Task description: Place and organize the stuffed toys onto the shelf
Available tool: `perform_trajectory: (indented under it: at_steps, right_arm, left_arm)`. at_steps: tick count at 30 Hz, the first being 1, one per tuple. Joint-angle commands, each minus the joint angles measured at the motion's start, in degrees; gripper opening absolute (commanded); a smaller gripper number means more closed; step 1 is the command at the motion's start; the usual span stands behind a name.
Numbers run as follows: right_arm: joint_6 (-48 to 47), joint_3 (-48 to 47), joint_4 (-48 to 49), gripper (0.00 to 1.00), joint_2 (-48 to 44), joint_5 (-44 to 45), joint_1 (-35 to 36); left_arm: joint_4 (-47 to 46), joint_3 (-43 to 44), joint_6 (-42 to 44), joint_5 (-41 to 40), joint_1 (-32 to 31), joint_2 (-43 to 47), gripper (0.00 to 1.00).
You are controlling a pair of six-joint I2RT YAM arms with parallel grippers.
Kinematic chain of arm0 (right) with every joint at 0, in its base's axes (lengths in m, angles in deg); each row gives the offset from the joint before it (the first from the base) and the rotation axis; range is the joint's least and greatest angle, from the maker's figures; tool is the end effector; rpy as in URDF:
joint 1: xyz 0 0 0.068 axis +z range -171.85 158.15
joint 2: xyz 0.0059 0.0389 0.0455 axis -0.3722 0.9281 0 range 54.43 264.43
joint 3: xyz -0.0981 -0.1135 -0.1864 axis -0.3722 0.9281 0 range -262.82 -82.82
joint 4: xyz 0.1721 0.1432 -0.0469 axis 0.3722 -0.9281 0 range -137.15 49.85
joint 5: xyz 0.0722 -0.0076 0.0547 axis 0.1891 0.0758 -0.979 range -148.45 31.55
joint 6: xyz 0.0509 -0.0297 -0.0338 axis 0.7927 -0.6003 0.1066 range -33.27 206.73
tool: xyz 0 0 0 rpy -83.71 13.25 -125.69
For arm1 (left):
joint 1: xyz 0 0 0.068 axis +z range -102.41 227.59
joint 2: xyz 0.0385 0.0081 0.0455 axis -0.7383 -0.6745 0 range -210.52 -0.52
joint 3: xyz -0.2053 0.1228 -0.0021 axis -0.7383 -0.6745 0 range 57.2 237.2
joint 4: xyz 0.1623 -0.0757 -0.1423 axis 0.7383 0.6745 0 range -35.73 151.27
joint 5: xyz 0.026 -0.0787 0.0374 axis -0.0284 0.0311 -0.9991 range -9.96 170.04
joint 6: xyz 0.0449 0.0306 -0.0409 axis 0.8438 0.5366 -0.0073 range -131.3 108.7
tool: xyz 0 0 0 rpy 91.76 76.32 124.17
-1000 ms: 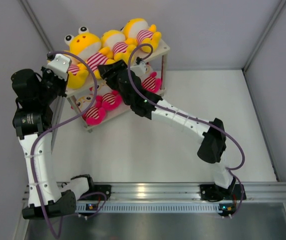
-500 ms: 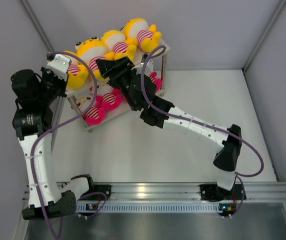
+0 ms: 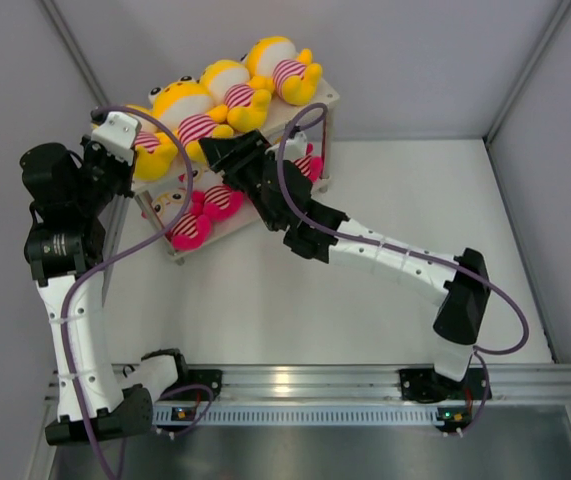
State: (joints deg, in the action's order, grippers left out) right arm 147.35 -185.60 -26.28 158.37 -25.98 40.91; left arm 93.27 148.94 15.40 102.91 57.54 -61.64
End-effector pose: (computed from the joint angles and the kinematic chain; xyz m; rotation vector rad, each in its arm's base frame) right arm 0.2106 0.3450 0.4181 0.4989 1.4539 1.3907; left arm 0.1831 0.0107 0.4545 0.5355 1.6211 0.1336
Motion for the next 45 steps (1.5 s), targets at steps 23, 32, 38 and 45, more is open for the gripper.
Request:
perform_trajectory:
  at_steps: [23, 32, 38, 45]
  right_arm:
    - [2.75, 0.3, -1.21, 0.18, 2.05, -4.69, -2.56]
    - [0.46, -6.55, -1.83, 0.17, 7.32, -3.38, -3.52]
    - [2.57, -8.4, -1.48, 0.18, 9.61, -4.08, -3.96]
    - [3.11, -8.66, -1.04, 0.22, 10.32, -5.4, -5.11]
  left_arm:
    - [-2.09, -0.16, -1.56, 0.24, -0.11, 1.36, 0.05]
    - [-2.09, -0.25, -0.95, 0.24, -0.11, 1.18, 0.05]
    - [-2.09, -0.16, -0.86, 0.15, -0.2, 1.01, 0.05]
    - [-2.09, -0.51, -0.77, 0.15, -0.11, 1.09, 0.05]
